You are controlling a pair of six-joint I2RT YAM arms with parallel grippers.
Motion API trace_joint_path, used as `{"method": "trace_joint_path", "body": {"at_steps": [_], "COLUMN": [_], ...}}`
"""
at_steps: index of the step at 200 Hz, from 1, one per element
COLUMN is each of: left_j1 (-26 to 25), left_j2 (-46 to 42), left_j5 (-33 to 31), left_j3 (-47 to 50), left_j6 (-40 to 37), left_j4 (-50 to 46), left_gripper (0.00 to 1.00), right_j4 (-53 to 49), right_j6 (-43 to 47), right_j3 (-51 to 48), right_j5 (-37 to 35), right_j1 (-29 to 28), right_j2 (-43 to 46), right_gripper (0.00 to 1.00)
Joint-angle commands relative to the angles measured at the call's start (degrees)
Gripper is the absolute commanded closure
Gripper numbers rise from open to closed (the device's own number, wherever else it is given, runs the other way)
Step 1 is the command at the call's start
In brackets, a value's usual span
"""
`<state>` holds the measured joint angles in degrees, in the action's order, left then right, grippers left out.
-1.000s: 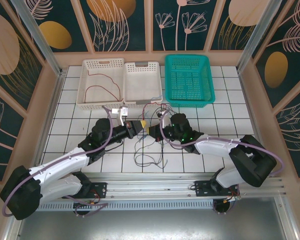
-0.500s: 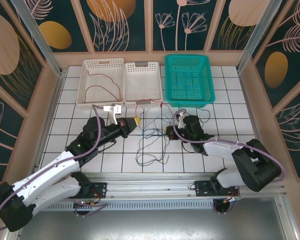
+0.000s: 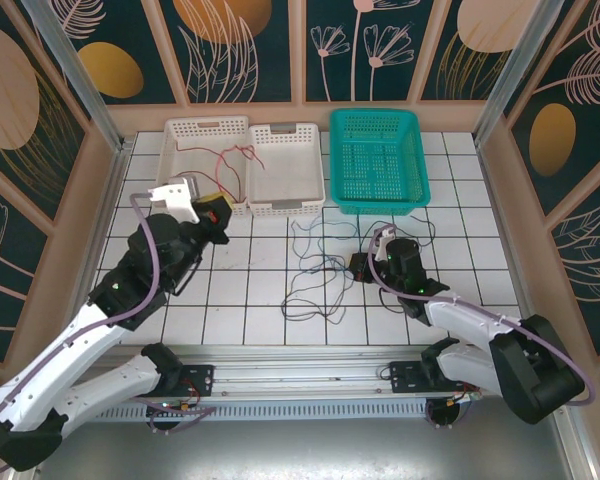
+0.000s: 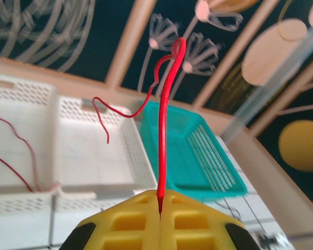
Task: Untangle the cables
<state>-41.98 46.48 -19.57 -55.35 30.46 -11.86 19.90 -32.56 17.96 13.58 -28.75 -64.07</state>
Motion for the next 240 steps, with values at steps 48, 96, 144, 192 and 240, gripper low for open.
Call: {"method": "trace_joint_path", "body": {"at_steps": [48, 96, 144, 192, 240], "left_j1": [8.8, 17.1, 25.9, 31.1, 31.3], "left_j2": [5.3, 13.0, 23.0, 31.6, 39.9], "left_j5": [-11.7, -5.9, 2.4, 6.3, 8.0], "left_j3": [-5.1, -5.0, -5.8, -4.5, -5.0], "left_j6": [-11.1, -9.5, -6.7, -3.1, -1.7], "left_j4": [0.5, 5.7, 10.3, 13.7, 15.5], "left_gripper": [1.00, 1.00, 1.00, 1.00, 1.00], "right_j4": [1.7, 0.7, -0.9, -1.6, -2.2], "right_j6": [-0.1, 0.9, 2.0, 2.3, 2.4], "right_j3": [-0.6, -0.6, -0.9, -0.8, 1.0], "right_j5": [4.8, 7.3, 10.2, 13.0, 14.9], "right_j1": [0.3, 0.2, 0.1, -0.4, -1.8], "right_j2": [3.3, 8.3, 13.3, 16.9, 19.7], "right_gripper": [1.00, 1.00, 1.00, 1.00, 1.00]}}
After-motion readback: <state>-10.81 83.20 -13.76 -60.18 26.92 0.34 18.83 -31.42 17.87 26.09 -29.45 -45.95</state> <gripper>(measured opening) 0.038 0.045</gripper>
